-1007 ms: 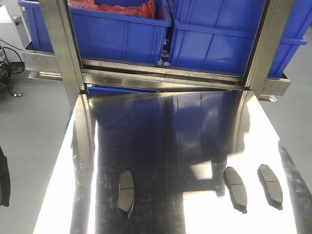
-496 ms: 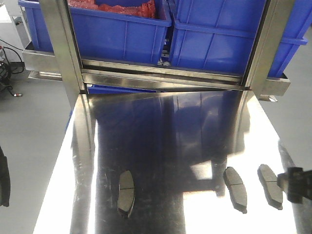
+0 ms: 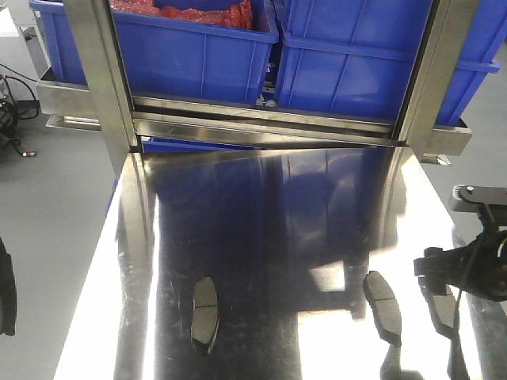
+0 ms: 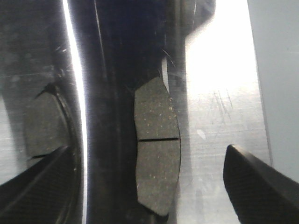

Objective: Move and align brake pads A on conveyor
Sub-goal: 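Lower the right gripper onto the outermost brake pad and close it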

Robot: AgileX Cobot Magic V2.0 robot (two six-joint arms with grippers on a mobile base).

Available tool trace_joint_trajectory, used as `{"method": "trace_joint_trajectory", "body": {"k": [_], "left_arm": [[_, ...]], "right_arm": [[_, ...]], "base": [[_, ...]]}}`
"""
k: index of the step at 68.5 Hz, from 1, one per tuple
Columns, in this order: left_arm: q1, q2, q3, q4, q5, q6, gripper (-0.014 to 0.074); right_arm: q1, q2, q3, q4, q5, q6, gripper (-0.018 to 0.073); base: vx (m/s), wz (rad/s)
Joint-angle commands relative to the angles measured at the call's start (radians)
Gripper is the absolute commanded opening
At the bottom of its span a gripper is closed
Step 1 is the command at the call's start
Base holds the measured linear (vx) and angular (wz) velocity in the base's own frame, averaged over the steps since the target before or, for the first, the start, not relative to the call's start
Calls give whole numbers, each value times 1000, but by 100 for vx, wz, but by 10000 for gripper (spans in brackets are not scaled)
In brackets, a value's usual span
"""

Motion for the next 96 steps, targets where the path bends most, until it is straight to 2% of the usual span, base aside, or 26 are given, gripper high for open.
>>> {"method": "trace_joint_trajectory", "body": {"k": [1, 47, 56, 63, 85, 96], "left_arm": [[-6, -1, -28, 19, -74, -4, 62], [-6, -1, -28, 19, -74, -4, 62], [-6, -1, -28, 19, -74, -4, 62], [-6, -1, -28, 19, -74, -4, 62], [-6, -1, -28, 19, -74, -4, 62], [-6, -1, -28, 19, -74, -4, 62]], "right_arm": [[-7, 26, -30, -15, -64, 3, 608], [-7, 196, -30, -11, -113, 11, 592], [-7, 196, -30, -10, -112, 19, 563], [-7, 196, -30, -9, -109, 26, 501], [-7, 188, -30, -7, -104, 26, 149], [-7, 166, -30, -7, -104, 26, 57]], "base": [[0, 0], [0, 0], [0, 0], [0, 0], [0, 0], [0, 0]]}}
